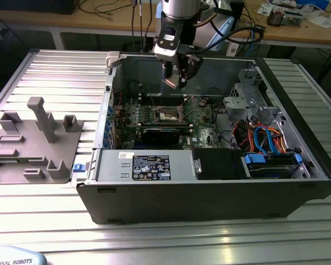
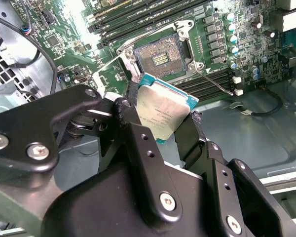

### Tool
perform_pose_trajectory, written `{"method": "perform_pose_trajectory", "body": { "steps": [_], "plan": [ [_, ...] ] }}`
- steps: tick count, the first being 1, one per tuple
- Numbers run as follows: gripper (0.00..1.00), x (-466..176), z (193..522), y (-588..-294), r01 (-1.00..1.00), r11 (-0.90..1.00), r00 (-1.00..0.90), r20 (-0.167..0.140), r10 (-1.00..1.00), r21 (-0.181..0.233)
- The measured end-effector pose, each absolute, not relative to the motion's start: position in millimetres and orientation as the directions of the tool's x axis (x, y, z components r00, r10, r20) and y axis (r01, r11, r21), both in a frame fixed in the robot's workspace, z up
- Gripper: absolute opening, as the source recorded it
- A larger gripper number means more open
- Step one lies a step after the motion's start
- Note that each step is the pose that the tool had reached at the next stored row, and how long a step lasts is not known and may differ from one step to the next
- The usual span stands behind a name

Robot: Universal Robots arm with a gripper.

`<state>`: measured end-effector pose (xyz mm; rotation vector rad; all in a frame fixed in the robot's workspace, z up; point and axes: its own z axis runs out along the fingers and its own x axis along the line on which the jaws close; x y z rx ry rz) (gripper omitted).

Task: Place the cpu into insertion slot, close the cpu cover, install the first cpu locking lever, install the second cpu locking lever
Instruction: 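Place the cpu into insertion slot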

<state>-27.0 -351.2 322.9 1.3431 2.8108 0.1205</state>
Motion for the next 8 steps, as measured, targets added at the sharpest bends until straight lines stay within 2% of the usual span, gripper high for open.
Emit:
{"method": "perform_pose_trajectory", "body": {
  "steps": [8],
  "plan": [
    [0.54, -27.0, 322.7, -351.2, 0.781, 0.619, -0.621, 0.009, 0.783, 0.078]
  ]
}}
